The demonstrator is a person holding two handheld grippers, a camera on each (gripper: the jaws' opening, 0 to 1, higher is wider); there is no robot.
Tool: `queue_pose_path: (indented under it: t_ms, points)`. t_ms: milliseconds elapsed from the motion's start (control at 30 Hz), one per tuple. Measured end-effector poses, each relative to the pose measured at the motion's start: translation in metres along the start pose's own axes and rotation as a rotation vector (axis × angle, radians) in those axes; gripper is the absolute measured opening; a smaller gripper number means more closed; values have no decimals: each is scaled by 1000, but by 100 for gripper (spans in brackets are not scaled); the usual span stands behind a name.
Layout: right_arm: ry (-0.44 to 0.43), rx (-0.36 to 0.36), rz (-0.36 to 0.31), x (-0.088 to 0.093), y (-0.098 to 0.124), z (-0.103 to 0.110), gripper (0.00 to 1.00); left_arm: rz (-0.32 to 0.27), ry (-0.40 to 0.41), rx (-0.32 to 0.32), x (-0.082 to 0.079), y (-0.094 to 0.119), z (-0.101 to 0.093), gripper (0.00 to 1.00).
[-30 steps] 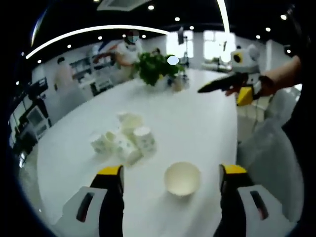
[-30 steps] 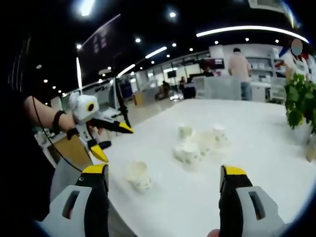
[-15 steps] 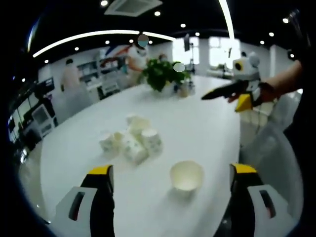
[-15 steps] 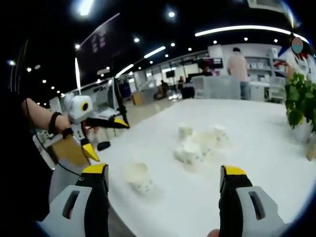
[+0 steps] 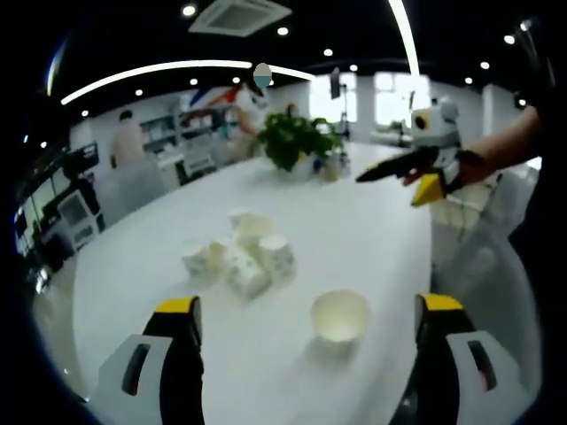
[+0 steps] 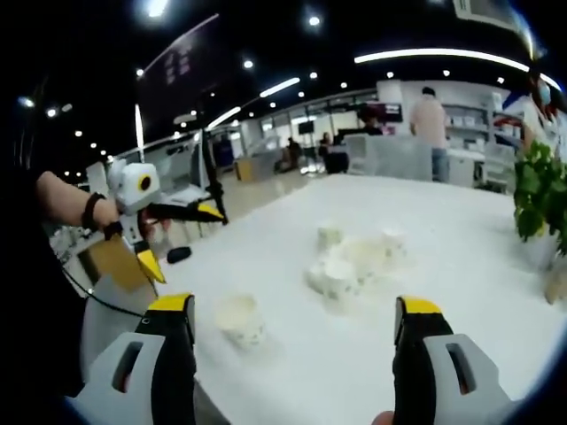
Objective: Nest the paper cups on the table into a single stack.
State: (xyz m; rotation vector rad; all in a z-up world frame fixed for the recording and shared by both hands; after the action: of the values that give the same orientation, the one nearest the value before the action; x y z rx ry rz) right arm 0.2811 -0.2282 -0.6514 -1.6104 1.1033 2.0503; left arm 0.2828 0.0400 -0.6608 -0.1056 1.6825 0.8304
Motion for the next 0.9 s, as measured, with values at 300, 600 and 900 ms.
queue_pose_path:
  t_ms: [300,600,900]
  points:
    - [45,109,58,-16,-45,-43,90,5,10,-5,8,-1,-3,99]
    - [37,140,150,-15,-101,-79,87,9,8,-20,13,-2,2,99]
    - [29,180,210,-13,-146,-96,83,0,36,-29,19,-5,4,99]
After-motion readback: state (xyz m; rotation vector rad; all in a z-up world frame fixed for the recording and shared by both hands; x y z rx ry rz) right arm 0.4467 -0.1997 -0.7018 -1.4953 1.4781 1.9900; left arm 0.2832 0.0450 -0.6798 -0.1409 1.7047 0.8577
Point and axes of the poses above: the point that each gripper's makers call its tool centre point, and the gripper's own axes: y roughly backward along the fingers, z roughly to its left, x roughly out of its underside, the point moved 7 cm from there along y, roughly backward along the fingers, and after that the axes turned 5 degrees about y, right-handed, at the moved point
